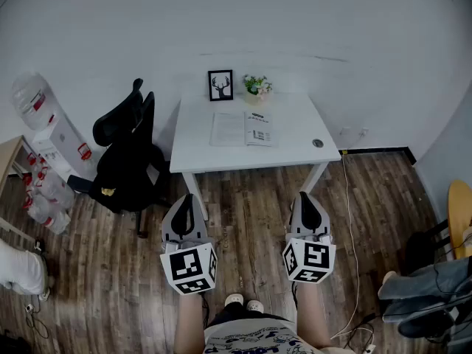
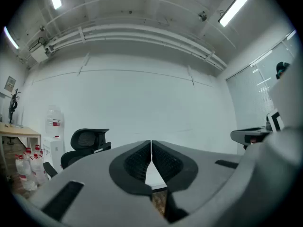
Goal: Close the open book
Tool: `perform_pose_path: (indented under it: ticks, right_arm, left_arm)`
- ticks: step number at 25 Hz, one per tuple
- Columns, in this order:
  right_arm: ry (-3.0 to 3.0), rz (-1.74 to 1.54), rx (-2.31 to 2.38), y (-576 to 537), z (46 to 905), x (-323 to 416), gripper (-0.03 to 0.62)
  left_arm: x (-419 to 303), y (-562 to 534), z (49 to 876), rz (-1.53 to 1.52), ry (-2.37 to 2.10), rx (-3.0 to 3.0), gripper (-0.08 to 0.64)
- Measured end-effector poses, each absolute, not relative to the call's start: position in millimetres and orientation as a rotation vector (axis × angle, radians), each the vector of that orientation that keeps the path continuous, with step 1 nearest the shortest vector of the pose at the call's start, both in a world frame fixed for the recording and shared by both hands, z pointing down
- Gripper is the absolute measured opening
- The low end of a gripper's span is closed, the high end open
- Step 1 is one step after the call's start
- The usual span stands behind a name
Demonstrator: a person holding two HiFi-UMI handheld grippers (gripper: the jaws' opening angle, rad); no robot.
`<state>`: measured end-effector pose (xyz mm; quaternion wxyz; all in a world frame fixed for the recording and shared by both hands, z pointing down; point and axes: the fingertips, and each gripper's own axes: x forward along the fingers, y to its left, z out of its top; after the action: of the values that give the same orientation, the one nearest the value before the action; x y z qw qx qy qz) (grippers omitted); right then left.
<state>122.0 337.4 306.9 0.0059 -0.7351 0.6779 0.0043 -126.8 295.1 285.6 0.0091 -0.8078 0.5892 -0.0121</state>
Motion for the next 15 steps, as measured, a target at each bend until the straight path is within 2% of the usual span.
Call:
perform_pose_path:
  ticks: [15]
  right_arm:
    - [2.123, -0.009, -2.279, 324, 311, 116, 0.031]
  left_arm:
    - [-132, 282, 291, -0.041, 1.852, -2.527, 0.028]
